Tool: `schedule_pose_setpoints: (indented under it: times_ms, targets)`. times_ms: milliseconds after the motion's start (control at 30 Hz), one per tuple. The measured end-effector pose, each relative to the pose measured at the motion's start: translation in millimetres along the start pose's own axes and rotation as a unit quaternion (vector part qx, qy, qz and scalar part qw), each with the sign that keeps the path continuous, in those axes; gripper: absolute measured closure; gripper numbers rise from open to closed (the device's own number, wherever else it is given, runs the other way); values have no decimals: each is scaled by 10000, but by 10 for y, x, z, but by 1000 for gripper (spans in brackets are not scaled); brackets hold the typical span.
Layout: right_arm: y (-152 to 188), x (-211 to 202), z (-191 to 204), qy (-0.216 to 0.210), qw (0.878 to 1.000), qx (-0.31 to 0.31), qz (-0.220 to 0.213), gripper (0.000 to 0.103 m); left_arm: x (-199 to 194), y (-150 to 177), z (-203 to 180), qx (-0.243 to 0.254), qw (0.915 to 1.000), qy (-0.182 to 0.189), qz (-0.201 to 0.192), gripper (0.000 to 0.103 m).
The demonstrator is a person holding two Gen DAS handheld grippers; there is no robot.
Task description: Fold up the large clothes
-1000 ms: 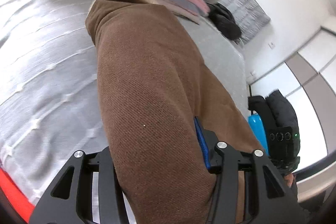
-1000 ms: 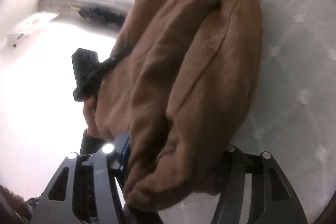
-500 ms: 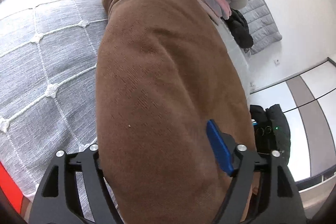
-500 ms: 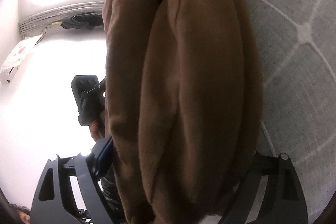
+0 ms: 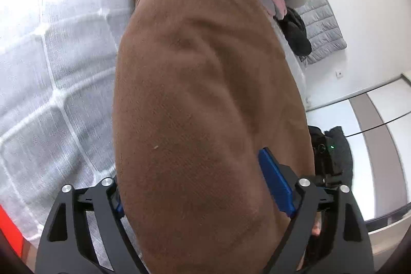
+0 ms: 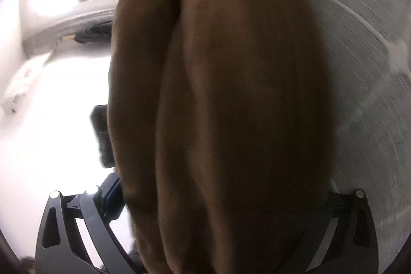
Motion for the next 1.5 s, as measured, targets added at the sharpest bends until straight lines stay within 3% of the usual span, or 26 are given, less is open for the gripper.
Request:
schedule_pose_setpoints:
  times_ms: [100,133,167,300,467,533,600,667,700,733,800,867,967,1033,1167,1200,1233,1300,1400,1500]
  targets:
    - [46,-83,252,-33,9972,-673,-315,15,-74,-25,-82,218,9992,-242,-224,44]
    - [62,-113,336,30,9952,-880,-422,39,-125,-36,-127,321,9984,-334,-330,49]
    - [77,-165,448,198,9912,-1156,-614,46,-187,-56,-170,399,9975,-376,-444,51]
    - [49,-257,753,-214,9804,-1691,-984,47,-582,-237,-393,1074,9852,-756,-1103,56]
    - [-276,-46,1088,-582,9730,-1937,-1114,47,-1015,-536,-307,1328,9720,-1051,-1630,56]
    - [-456,190,1106,-544,9755,-1861,-1036,46,-1128,-686,-169,1337,9698,-1210,-1639,53]
    - [-616,433,935,-272,9829,-1618,-838,44,-1059,-838,113,1191,9718,-1531,-1340,46]
    - [-826,738,567,284,9915,-1128,-576,41,-845,-886,523,768,9773,-1736,-938,39]
    - [-896,863,380,173,9952,-841,-460,35,-666,-884,825,356,9802,-1818,-703,29]
    - [-910,860,361,-12,9952,-832,-523,35,-636,-878,949,177,9824,-1728,-690,27]
    - [-908,833,377,-55,9938,-965,-553,35,-742,-875,1056,-115,9898,-1144,-837,22]
    - [-949,884,401,-215,9926,-1061,-552,35,-851,-843,1132,-262,9842,-1325,-1141,14]
    - [-1179,764,413,-291,9934,-983,-517,34,-888,-789,1173,-306,9839,-1297,-1192,13]
    - [-1127,666,377,-201,9944,-882,-549,33,-971,-747,1129,-183,9758,-1667,-1402,13]
    - [-1021,325,393,477,9891,-1032,-932,26,-1156,-601,786,511,9397,-2788,-1912,13]
    - [-977,242,449,752,9837,-1187,-1121,25,-1209,-543,655,741,9270,-3032,-2080,13]
    - [-914,85,575,1133,9708,-1512,-1479,25,-1291,-505,580,868,9183,-3179,-2194,13]
    - [-842,-62,800,1328,9535,-1947,-1877,25,-1391,-373,338,1218,8971,-3452,-2475,13]
    - [-620,-36,1337,1326,9253,-2805,-2179,19,-1513,-271,6,1443,8820,-3542,-2753,13]
    - [-554,286,1521,1582,9173,-3123,-1896,14,-1613,-154,-137,1484,8814,-3427,-2893,13]
Point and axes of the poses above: each gripper's, at about its wrist camera, not at the fingertips, and x roughly the way its jaws point, z to its left, y to its underside, the point moved 5 cm from there along x, roughly the way its jaws point, and after that the axes turned 3 degrees about z, right-handed, at the moved point
